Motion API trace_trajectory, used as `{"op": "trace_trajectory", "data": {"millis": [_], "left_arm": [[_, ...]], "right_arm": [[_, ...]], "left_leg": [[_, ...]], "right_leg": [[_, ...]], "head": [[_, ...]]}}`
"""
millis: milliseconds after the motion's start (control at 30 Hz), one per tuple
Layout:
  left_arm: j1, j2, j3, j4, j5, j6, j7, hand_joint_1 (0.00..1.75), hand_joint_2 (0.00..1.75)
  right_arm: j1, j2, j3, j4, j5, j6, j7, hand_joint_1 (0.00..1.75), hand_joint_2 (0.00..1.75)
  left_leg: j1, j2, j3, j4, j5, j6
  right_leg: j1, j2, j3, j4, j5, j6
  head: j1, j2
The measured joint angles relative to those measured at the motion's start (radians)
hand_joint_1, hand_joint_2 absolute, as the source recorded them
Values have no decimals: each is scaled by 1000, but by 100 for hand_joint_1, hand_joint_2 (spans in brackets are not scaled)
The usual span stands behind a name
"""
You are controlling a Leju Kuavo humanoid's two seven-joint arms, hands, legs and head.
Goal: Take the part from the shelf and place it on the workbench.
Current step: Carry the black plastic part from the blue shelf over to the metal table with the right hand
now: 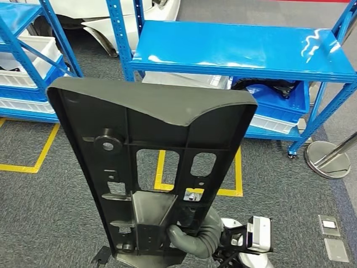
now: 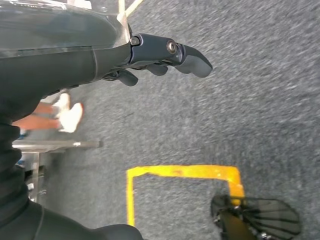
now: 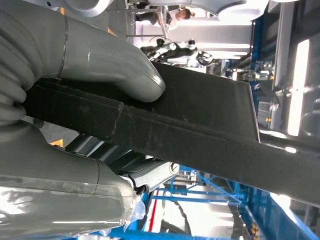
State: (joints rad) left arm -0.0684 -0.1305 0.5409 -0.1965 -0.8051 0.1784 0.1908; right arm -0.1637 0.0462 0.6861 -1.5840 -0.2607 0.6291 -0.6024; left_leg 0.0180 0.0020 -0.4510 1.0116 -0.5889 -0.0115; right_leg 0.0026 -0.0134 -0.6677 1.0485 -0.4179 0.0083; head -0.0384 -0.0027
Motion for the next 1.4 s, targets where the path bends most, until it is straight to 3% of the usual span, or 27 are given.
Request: {"op": "trace_trajectory", "data": {"millis": [67,133,200,233,300,367,433,467,500,567,600,700,733,767,833,867,900,967,1000,1067,1100,1133,1200,1267,1300,1333,1400], "left_arm": [[2,-1,0,0,0,-1,-3,0,175],[2,-1,1,0,0,-2,-3,0,175],[1,-2,1,0,0,-3,-3,0,175],[1,-2,1,0,0,-3,-3,0,175],[0,-2,1,0,-2,-3,-3,0,175],[0,-2,1,0,-5,-4,-2,0,175],[0,-4,1,0,-9,-4,-2,0,175],[0,-5,1,0,-10,-4,-2,0,175],[0,-5,1,0,-10,-4,-2,0,175],[2,-5,1,0,-10,-5,-3,0,175],[3,-5,2,0,-10,-5,-3,0,175],[4,-5,2,0,-10,-6,-3,0,175],[4,-5,2,0,-11,-6,-3,0,175],[3,-5,2,0,-10,-6,-5,0,175],[4,-5,2,0,-11,-4,-13,0,175],[3,-5,2,0,-11,-2,-18,0,175],[3,-5,2,0,-11,0,-22,0,175],[2,-5,2,0,-11,1,-25,0,175],[2,-5,2,0,-11,1,-25,0,175],[3,-6,2,0,-11,1,-27,0,175],[4,-6,3,0,-11,1,-27,0,175],[5,-6,3,0,-11,1,-27,0,175],[5,-6,4,0,-11,1,-31,0,175],[7,-6,4,0,-12,1,-36,0,175],[8,-6,5,0,-12,2,-37,0,175],[8,-6,6,0,-12,2,-39,0,175],[8,-8,8,0,-12,2,-41,0,175]], "right_arm": [[-3,-1,1,1,0,1,0,175,175],[-4,-2,3,2,1,2,0,175,175],[-6,-3,4,3,1,2,0,175,175],[-7,-3,5,4,1,3,0,175,175],[-8,-4,5,7,2,4,0,175,175],[-12,-4,6,8,3,5,0,175,175],[-19,-4,7,7,3,6,-1,175,175],[-23,-4,7,6,4,7,-2,175,175],[-25,-4,7,6,4,8,-3,175,175],[-27,-4,7,7,5,8,-5,175,175],[-27,-4,8,7,5,8,-5,175,175],[-27,-3,8,8,5,8,-7,175,175],[-26,-3,8,9,5,8,-7,175,175],[-26,-3,8,10,5,8,-7,175,175],[-25,-3,8,11,5,8,-8,175,175],[-25,-3,8,11,6,7,-9,175,175],[-25,-3,8,11,6,7,-9,175,175],[-25,-4,8,10,6,6,-10,175,175],[-25,-4,8,10,6,6,-11,175,175],[-24,-4,8,10,7,5,-11,175,175],[-24,-4,9,11,7,5,-11,175,175],[-23,-5,10,11,7,5,-11,175,175],[-23,-7,12,11,7,5,-11,175,175],[-22,-9,13,13,8,5,-12,175,175],[-22,-10,13,14,8,5,-13,175,175],[-23,-10,14,15,9,5,-13,175,175],[-24,-10,14,15,10,5,-14,175,175]], "left_leg": [[-1,5,-19,1,20,18],[0,11,-46,0,47,34],[-4,11,-80,2,76,41],[-5,12,-99,3,90,43],[-9,13,-135,5,116,43],[-12,13,-164,7,140,41],[-14,11,-179,7,163,34],[-13,11,-183,6,174,29],[-11,11,-188,3,187,23],[-6,10,-199,1,188,12],[-6,8,-206,15,160,8],[-5,5,-240,169,4,-3],[-4,5,-247,235,-23,-6],[-3,5,-247,285,-21,-9],[0,5,-211,298,44,-13],[3,5,-171,257,73,-16],[6,5,-117,186,78,-18],[6,3,-21,45,33,-12],[4,2,3,3,12,-6],[2,3,-1,-9,11,12],[2,5,-8,-9,19,22],[3,7,-15,-9,28,30],[0,10,-33,-8,44,40],[-4,10,-50,-8,57,43],[-6,10,-55,-8,62,44],[-9,10,-59,-8,66,45],[-14,9,-62,-8,70,43]], "right_leg": [[-4,2,-10,3,-7,12],[-7,3,-24,60,-91,23],[-8,4,-41,181,-189,30],[-8,4,-42,237,-206,31],[-8,4,-8,268,-170,28],[-4,8,90,164,-121,15],[4,13,213,-8,-133,-3],[9,15,250,-67,-147,-9],[13,16,263,-99,-150,-13],[12,13,247,-108,-128,-25],[10,10,234,-109,-112,-33],[8,4,174,-99,-71,-44],[8,3,151,-92,-59,-43],[8,2,126,-84,-48,-41],[5,1,80,-66,-30,-34],[4,1,58,-54,-22,-29],[4,1,39,-41,-17,-24],[5,2,13,-19,-4,-14],[6,2,6,-13,4,-10],[4,3,-3,-10,14,1],[2,3,-10,3,0,7],[0,3,-21,34,-29,13],[-4,3,-60,157,-112,23],[-4,3,-80,259,-158,24],[-4,4,-65,258,-155,22],[-2,5,-29,215,-135,16],[5,9,66,71,-86,-7]], "head": [[0,0],[2,0],[4,0],[4,0],[4,0],[4,0],[3,0],[3,0],[3,0],[4,0],[4,0],[2,0],[2,0],[2,0],[2,0],[2,0],[1,0],[2,0],[3,0],[4,0],[4,0],[4,0],[5,0],[5,0],[5,0],[5,0],[4,0]]}}
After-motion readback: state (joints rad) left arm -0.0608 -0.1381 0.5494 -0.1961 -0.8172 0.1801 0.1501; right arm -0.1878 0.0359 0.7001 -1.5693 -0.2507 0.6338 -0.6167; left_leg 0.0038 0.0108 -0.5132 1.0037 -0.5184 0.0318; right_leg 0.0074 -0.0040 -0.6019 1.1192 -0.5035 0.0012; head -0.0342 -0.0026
